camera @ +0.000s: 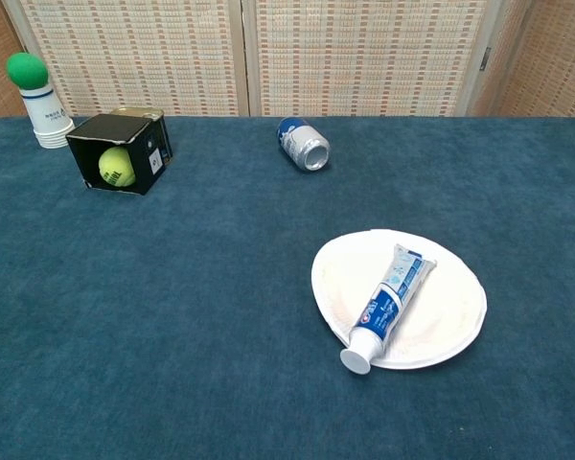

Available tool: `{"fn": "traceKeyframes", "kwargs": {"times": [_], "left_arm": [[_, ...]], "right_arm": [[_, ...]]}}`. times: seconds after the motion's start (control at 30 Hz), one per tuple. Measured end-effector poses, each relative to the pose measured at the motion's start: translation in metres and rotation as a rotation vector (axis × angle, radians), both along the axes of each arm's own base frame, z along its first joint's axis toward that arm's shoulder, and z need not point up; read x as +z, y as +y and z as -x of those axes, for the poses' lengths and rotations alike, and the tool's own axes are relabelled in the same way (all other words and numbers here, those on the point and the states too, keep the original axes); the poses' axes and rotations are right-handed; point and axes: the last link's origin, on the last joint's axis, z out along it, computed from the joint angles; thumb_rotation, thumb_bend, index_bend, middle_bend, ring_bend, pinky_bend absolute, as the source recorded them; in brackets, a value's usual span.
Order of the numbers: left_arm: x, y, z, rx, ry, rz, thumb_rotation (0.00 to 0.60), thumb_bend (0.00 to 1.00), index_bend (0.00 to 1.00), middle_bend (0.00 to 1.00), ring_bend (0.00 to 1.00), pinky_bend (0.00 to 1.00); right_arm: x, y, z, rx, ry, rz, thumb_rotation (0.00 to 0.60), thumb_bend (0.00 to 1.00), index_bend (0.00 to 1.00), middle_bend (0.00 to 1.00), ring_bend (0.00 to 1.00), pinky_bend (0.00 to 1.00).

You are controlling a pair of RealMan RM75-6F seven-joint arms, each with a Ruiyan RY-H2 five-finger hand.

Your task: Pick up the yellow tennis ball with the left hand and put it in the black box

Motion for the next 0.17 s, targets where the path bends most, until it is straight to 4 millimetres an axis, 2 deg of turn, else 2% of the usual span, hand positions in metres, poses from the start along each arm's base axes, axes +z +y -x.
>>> {"fn": "traceKeyframes", "kwargs": {"times": [0.07, 0.17], "left_arm": [[0.0001, -0.0091, 0.0025, 0.01, 0.009, 0.001, 0.216, 0.33, 0.11, 0.03, 0.0, 0.03], [0.0014, -0.0126, 0.004, 0.015, 0.015, -0.007, 0.216, 0.33, 0.11, 0.04, 0.0, 0.03]], "right_arm": [[-0.0013, -0.0011, -0.0012, 0.007, 0.005, -0.008, 0.6, 0.0, 0.1, 0.05, 0.0, 0.0], [-0.0017, -0.0019, -0.0026, 0.013, 0.007, -0.01, 0.6, 0.0, 0.1, 0.05, 0.0, 0.0]]}}
